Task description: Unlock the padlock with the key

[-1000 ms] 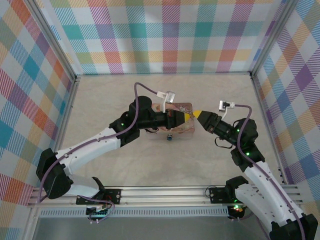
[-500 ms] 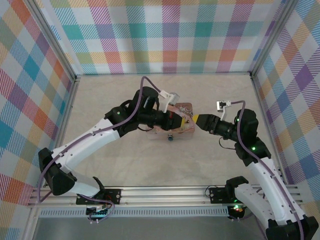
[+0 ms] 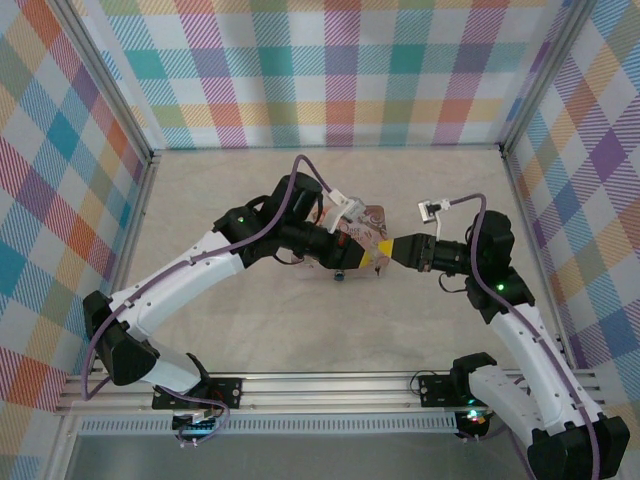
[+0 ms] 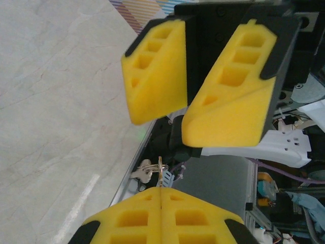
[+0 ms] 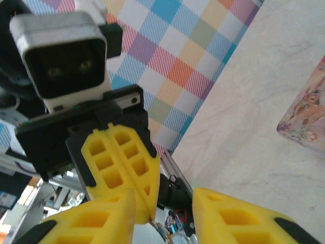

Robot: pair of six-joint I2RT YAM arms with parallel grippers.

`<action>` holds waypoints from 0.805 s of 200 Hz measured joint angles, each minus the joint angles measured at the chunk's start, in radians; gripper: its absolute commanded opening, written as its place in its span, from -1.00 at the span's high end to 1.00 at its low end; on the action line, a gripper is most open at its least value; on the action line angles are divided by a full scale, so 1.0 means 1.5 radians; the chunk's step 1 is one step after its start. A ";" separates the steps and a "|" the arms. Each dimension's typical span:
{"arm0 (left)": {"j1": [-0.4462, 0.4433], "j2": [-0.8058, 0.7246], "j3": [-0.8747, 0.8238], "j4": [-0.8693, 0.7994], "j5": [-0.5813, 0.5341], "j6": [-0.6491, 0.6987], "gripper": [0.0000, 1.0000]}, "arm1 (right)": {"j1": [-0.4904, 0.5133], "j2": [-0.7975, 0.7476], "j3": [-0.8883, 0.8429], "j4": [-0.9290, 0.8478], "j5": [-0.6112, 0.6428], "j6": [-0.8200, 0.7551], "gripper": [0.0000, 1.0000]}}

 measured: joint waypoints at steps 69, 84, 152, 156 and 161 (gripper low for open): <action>0.001 0.001 0.000 0.006 0.015 -0.001 1.00 | 0.000 -0.014 -0.004 -0.008 -0.058 -0.014 0.37; 0.001 0.001 0.000 0.010 0.016 -0.003 1.00 | 0.000 -0.014 -0.004 -0.009 -0.067 -0.020 0.24; 0.001 0.007 0.000 0.036 0.032 -0.009 1.00 | 0.000 -0.014 -0.004 -0.040 -0.077 -0.036 0.28; 0.001 0.008 0.000 0.036 0.033 -0.009 1.00 | 0.000 -0.014 -0.004 -0.040 -0.078 -0.038 0.31; 0.001 0.009 0.000 0.036 0.033 -0.009 1.00 | 0.000 -0.014 -0.004 -0.042 -0.079 -0.038 0.34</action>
